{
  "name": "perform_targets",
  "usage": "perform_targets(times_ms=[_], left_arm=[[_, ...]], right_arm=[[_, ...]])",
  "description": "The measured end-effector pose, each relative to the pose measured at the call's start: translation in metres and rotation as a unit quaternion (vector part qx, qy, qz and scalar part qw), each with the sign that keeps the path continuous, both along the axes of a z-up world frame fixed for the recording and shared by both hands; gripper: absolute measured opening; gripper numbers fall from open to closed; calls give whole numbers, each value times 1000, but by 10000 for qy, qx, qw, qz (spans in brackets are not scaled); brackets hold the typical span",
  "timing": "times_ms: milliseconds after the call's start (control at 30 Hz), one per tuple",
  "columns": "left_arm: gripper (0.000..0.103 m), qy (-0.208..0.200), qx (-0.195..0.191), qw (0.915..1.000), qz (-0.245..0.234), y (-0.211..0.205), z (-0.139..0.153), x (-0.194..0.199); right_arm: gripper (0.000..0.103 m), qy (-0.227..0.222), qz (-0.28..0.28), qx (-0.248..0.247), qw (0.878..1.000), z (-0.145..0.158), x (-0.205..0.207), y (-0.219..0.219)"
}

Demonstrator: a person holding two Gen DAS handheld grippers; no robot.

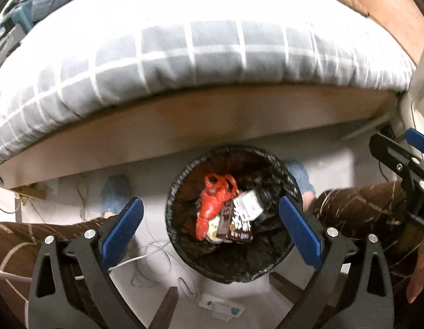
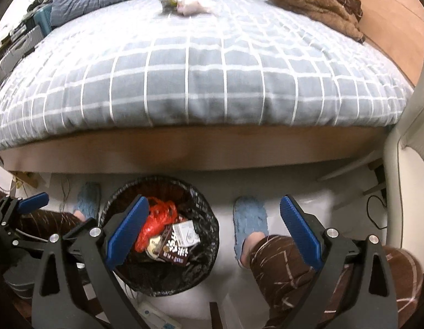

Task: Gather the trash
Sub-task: 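Raise both grippers from the bin toward the yellow wrapper and clear bag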

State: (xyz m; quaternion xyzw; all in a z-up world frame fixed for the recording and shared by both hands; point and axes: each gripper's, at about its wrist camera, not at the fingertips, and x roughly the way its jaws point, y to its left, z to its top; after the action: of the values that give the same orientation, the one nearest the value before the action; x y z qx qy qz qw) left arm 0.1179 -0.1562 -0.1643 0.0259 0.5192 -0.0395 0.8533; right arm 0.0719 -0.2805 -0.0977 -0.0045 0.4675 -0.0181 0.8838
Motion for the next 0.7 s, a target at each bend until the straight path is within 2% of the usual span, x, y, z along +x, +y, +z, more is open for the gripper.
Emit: perform_targets(times_ms=[333, 700], left_arm=[[97, -562, -97, 9981, 238, 27, 62, 8], [97, -1027, -173, 9935, 459, 45, 108, 16]], right_arm=[[93, -504, 121, -35, 9987, 49, 16, 7], [92, -904, 338, -74, 9953, 90, 30, 24]])
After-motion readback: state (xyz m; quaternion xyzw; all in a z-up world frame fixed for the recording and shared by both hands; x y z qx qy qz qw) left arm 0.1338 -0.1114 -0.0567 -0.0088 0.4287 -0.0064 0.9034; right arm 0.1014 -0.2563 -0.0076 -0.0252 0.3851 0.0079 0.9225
